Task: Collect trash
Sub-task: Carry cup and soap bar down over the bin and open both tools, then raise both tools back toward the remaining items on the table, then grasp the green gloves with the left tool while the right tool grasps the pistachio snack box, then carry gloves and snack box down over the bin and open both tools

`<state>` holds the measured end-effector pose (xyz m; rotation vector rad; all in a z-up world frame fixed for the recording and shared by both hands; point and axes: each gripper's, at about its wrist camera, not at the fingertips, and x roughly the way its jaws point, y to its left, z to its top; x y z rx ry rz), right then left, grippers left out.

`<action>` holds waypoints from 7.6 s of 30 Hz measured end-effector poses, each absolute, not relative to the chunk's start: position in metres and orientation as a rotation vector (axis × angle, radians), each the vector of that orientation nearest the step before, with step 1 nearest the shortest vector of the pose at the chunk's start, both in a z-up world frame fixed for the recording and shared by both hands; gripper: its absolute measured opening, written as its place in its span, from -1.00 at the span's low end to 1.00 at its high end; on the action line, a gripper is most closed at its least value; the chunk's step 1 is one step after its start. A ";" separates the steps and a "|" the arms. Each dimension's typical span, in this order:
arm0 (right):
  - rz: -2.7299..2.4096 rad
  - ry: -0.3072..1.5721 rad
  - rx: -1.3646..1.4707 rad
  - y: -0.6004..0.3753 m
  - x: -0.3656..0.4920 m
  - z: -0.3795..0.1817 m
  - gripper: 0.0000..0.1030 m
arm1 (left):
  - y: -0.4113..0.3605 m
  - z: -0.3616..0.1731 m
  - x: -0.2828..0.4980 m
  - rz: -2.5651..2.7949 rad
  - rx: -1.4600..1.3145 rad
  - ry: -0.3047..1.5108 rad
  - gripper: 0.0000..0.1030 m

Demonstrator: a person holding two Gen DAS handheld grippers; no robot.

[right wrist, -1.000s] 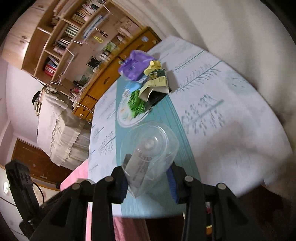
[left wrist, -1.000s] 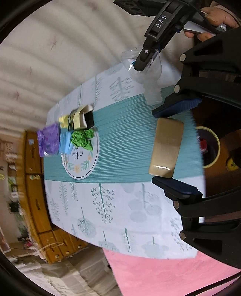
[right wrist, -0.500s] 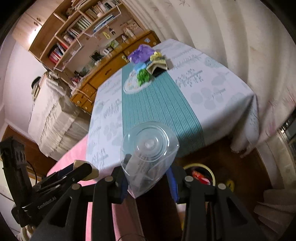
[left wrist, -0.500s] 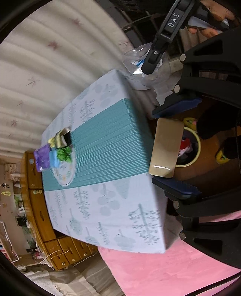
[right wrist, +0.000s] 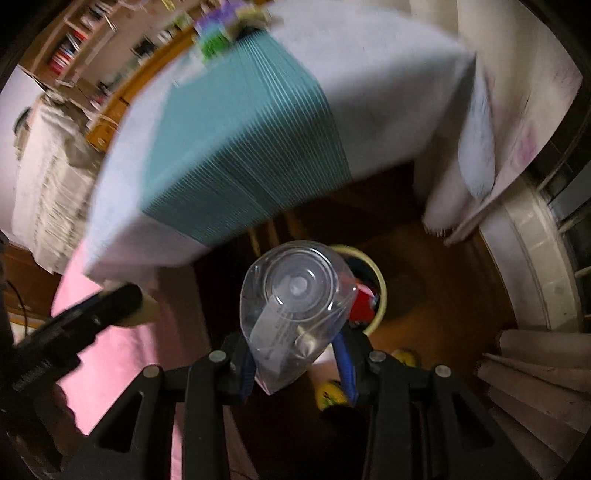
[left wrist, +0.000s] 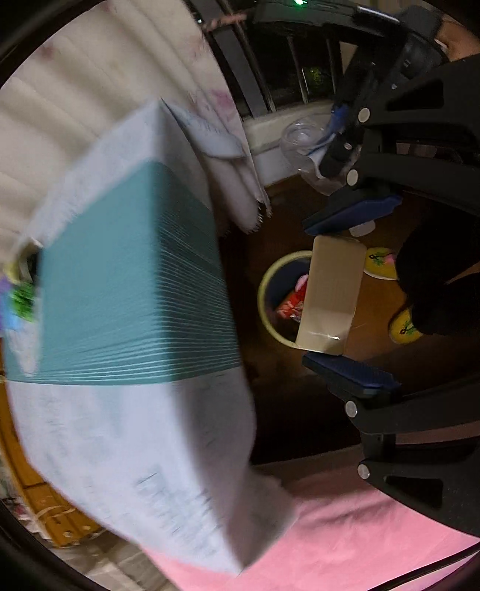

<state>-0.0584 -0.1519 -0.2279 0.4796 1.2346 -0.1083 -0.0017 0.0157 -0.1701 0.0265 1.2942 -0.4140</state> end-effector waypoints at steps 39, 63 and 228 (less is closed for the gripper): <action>-0.021 1.357 0.378 -0.172 0.002 -0.417 0.57 | -0.002 -0.349 0.030 -0.204 0.033 1.351 0.89; 0.126 1.113 0.384 -0.169 -0.034 -0.134 0.57 | 0.005 -0.034 0.001 -0.220 0.069 1.061 0.89; 0.058 1.020 0.600 -0.156 -0.012 -0.077 -0.05 | 0.001 -0.064 0.041 -0.572 0.100 1.291 -0.27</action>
